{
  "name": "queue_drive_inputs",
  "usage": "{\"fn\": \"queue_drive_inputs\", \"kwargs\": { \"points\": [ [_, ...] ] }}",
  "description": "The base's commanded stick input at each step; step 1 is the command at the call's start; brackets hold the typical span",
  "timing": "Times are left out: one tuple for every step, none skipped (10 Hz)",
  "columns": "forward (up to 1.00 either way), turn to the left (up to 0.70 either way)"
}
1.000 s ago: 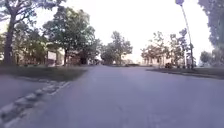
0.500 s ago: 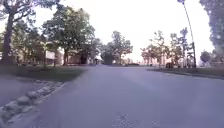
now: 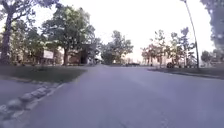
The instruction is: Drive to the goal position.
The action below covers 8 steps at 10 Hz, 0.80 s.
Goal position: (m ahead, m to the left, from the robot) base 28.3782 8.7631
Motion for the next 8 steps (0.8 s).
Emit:
{"fn": "queue_drive_inputs", "kwargs": {
  "points": [
    [0.5, 0.0],
    [0.5, 0.0],
    [0.5, 0.0],
    [0.5, 0.0],
    [0.5, 0.5],
    [0.5, 0.5],
    [0.5, 0.5],
    [0.5, 0.5]
  ]
}}
